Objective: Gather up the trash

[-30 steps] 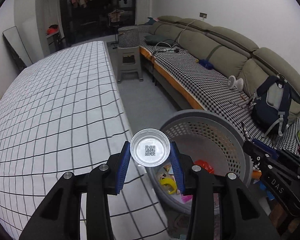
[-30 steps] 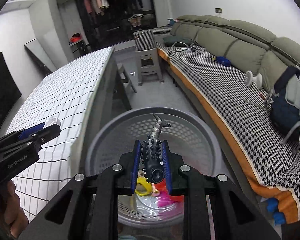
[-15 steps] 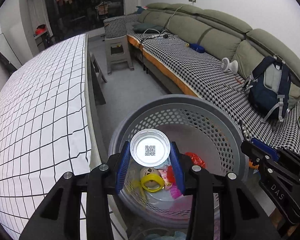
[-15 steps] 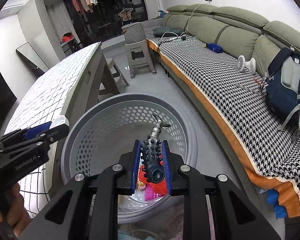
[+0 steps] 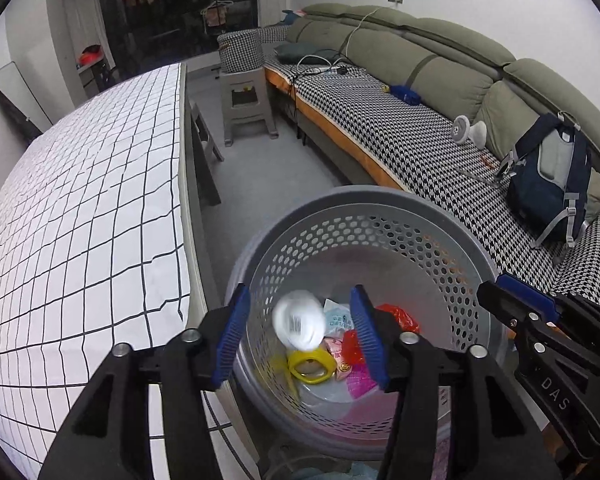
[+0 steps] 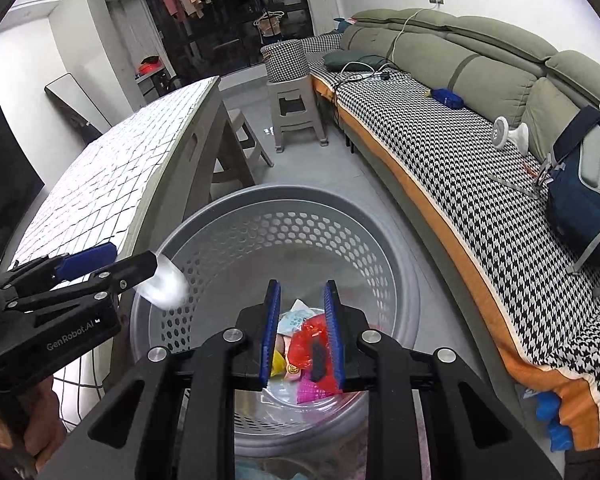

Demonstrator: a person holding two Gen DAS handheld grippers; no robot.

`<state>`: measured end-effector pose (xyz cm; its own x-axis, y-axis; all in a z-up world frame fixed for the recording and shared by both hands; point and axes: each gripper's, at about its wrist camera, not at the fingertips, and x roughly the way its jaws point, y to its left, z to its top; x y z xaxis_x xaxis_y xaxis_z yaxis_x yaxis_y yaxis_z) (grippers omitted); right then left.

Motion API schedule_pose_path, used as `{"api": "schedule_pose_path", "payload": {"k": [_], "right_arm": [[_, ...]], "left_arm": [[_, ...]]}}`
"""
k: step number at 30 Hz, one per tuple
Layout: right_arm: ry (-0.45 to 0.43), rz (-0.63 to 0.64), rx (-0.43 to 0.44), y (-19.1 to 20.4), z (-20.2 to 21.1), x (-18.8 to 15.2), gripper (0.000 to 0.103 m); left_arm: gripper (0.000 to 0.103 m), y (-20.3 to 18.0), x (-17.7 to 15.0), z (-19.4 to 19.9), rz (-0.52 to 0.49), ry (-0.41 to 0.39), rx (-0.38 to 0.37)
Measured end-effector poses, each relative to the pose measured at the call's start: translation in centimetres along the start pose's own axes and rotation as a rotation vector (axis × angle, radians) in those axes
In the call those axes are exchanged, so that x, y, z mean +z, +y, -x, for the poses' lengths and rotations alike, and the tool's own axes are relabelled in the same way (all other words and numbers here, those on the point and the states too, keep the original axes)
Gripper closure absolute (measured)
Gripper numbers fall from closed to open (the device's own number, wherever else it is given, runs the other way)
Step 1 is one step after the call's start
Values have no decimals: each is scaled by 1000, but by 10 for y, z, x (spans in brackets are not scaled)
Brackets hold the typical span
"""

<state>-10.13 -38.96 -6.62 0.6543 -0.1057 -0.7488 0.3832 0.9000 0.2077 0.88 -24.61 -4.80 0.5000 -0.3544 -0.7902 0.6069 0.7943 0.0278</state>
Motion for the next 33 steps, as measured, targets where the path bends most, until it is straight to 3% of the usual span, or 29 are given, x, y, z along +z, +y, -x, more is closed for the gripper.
{"api": "schedule_pose_path", "payload": {"k": [3,9,25,33], "right_arm": [[-12,-3,-6,0,3,0,66],[-26,-7,-12,1,9,-2,59],[-49,-3,-24,3,20,-5,47],[-59,5,-29,7,24,-6,42]], "left_arm": [[41,1,0,3,2,-11,7],[33,3,-1,9,9,-17,27],[11,13,-4,22,35,-48,67],[10,16,-7,23,41,-45,80]]}}
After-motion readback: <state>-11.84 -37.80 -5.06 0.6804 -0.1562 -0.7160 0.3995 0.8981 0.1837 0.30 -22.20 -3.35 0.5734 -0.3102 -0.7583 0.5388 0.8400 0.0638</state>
